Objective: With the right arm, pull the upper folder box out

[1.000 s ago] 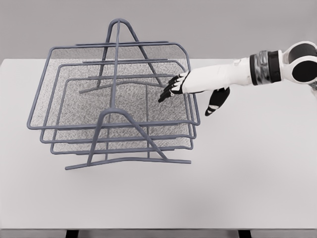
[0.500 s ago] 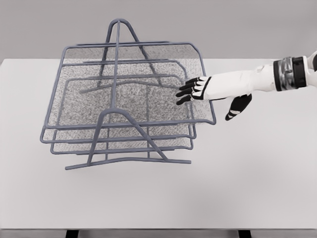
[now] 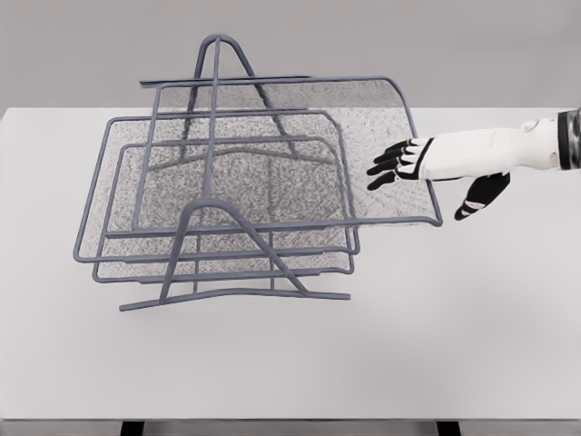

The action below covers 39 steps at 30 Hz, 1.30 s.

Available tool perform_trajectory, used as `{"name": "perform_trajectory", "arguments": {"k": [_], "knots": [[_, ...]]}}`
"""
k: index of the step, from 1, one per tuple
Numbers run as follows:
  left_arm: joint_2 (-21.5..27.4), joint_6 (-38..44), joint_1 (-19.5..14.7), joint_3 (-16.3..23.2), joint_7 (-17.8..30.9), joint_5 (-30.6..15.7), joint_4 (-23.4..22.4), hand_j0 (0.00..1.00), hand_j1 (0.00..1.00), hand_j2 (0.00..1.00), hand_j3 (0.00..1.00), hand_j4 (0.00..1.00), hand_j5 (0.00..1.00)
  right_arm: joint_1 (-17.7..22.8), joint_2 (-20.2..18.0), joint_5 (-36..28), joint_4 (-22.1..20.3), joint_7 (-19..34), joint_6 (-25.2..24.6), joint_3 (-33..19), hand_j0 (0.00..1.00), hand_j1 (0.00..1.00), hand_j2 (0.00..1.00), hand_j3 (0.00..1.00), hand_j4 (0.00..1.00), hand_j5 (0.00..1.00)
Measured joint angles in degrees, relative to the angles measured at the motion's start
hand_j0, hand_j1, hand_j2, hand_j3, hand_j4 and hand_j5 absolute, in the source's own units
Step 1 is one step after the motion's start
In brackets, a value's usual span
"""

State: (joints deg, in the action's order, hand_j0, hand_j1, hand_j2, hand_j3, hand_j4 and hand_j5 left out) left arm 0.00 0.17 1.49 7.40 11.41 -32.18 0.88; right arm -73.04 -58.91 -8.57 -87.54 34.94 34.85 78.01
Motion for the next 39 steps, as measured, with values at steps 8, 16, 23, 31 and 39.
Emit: {"name": "perform_trajectory", "arguments": {"k": [8, 16, 23, 31, 39], "knots": [[0.00, 0.00, 0.00, 0.01, 0.00, 0.01, 0.00, 1.00, 1.00, 1.00, 1.00, 1.00, 1.00, 1.15, -3.30, -1.98, -0.01, -0.04, -0.24, -0.23, 1.00, 1.00, 1.00, 1.00, 1.00, 1.00], [0.00, 0.00, 0.00, 0.01, 0.00, 0.00, 0.00, 1.00, 1.00, 1.00, 1.00, 1.00, 1.00, 1.23, -6.22, -3.07, 0.37, -0.02, -0.46, -0.56, 1.00, 1.00, 1.00, 1.00, 1.00, 1.00], [0.00, 0.00, 0.00, 0.01, 0.00, 0.00, 0.00, 1.00, 1.00, 1.00, 1.00, 1.00, 1.00, 1.23, -8.38, -3.72, 1.01, -0.05, -0.67, -0.76, 1.00, 1.00, 1.00, 1.00, 1.00, 1.00], [0.00, 0.00, 0.00, 0.02, 0.00, 0.00, 0.00, 1.00, 1.00, 1.00, 1.00, 1.00, 1.00, 1.23, -9.41, -3.56, 1.05, -0.08, -0.70, -0.77, 1.00, 1.00, 1.00, 1.00, 1.00, 1.00], [0.00, 0.00, 0.00, 0.04, 0.00, 0.01, 0.00, 1.00, 1.00, 1.00, 1.00, 1.00, 1.00, 0.88, -12.46, 0.84, -0.81, -0.03, 0.06, -0.42, 1.00, 1.00, 1.00, 1.00, 1.00, 1.00]]}}
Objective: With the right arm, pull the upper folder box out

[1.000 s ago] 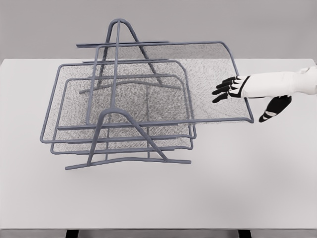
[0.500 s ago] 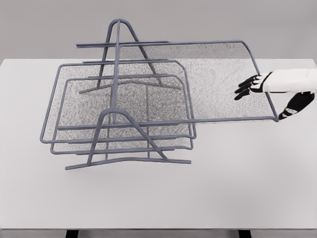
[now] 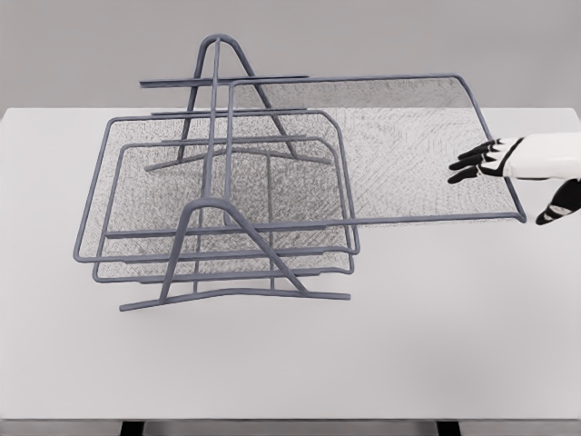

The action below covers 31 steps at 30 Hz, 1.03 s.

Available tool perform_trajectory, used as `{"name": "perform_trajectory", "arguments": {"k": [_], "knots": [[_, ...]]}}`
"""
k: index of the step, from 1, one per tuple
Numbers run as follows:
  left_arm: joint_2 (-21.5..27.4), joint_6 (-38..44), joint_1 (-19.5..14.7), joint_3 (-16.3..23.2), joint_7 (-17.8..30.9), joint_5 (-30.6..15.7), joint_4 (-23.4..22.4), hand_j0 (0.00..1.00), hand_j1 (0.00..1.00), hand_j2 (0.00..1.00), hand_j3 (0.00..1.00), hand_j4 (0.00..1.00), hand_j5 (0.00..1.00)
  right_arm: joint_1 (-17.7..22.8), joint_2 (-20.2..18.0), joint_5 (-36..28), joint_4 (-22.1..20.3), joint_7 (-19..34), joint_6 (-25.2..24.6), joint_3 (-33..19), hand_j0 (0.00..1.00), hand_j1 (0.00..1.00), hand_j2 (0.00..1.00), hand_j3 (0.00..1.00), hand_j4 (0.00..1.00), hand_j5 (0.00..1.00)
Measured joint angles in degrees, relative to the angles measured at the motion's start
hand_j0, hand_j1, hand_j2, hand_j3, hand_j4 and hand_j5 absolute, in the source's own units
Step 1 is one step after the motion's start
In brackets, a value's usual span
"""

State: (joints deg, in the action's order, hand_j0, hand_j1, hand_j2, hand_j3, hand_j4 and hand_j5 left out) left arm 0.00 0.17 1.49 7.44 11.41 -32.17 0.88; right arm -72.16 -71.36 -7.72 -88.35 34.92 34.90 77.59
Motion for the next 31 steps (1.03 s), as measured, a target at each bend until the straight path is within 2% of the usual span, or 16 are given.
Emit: {"name": "perform_trajectory", "arguments": {"k": [7, 11, 13, 17, 26, 31], "knots": [[0.00, 0.00, 0.00, -0.01, 0.00, -0.01, 0.00, 1.00, 1.00, 1.00, 1.00, 1.00, 1.00, -0.18, -2.05, 0.46, -1.74, 0.10, 0.22, -1.80, 1.00, 1.00, 1.00, 1.00, 1.00, 1.00], [0.00, 0.00, 0.00, 0.00, 0.00, 0.00, 0.00, 1.00, 1.00, 1.00, 1.00, 1.00, 1.00, -0.17, -2.61, -1.98, -2.01, 0.10, 0.24, -3.99, 1.00, 1.00, 1.00, 1.00, 1.00, 1.00], [0.00, 0.00, 0.00, -0.01, 0.00, -0.01, 0.00, 1.00, 1.00, 1.00, 1.00, 1.00, 1.00, -0.28, -4.04, -3.25, -2.71, 0.11, 0.26, -5.15, 1.00, 1.00, 1.00, 1.00, 1.00, 1.00], [0.00, 0.00, 0.00, -0.01, 0.00, 0.01, 0.00, 1.00, 1.00, 1.00, 1.00, 1.00, 1.00, -0.27, -7.02, -7.88, -6.56, 0.11, 0.25, -9.19, 1.00, 1.00, 1.00, 1.00, 1.00, 1.00], [0.00, 0.00, 0.00, -0.01, 0.00, -0.01, 0.00, 1.00, 1.00, 1.00, 1.00, 1.00, 1.00, -0.70, 1.01, -10.81, -8.90, 0.11, 0.26, -10.88, 1.00, 1.00, 1.00, 1.00, 1.00, 1.00], [0.00, -0.01, -0.53, -0.03, 0.00, -0.03, 0.09, 1.00, 1.00, 1.00, 1.00, 1.00, 1.00, 0.61, 4.56, -11.13, -9.21, 0.11, 0.28, -10.83, 1.00, 1.00, 1.00, 1.00, 1.00, 1.00]]}}
